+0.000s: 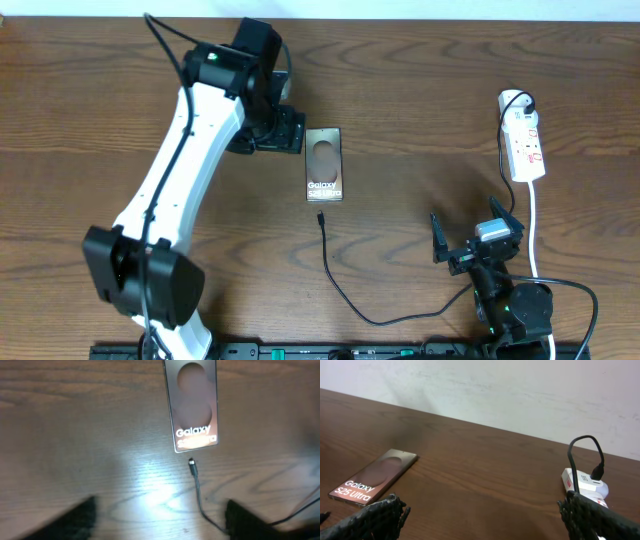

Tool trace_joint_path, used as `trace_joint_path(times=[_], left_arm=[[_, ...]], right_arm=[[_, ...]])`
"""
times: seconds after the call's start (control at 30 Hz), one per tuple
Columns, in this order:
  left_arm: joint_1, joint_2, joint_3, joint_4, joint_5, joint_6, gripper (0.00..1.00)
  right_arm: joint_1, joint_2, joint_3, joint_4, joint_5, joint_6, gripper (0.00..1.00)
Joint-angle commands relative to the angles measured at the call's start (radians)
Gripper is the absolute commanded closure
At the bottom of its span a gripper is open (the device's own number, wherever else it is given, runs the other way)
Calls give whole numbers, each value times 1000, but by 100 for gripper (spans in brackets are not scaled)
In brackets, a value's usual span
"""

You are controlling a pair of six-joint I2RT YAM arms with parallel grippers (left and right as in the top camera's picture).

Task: Plug charger to phone and switch on socket
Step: 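Reach the left gripper forward over the silver phone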

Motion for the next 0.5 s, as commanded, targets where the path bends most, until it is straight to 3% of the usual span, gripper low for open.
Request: trace_joint_path(times=[0.0,0.07,0.1,0.13,0.47], left_arm=[[-9,47,11,14,-3,-35,56],[-13,78,11,24,-3,-61,73],[-14,108,10,36,-3,-70,87],[-15,123,7,45,-3,-81,92],[-31,283,6,218,-6,-139,93]], right_arm=[[0,-6,-1,-3,0,-11,1],[0,-7,-1,-3,0,-10,1],[0,-6,-1,-3,1,-10,1],[0,-6,-1,-3,0,-10,1],[0,-6,-1,-3,0,-10,1]])
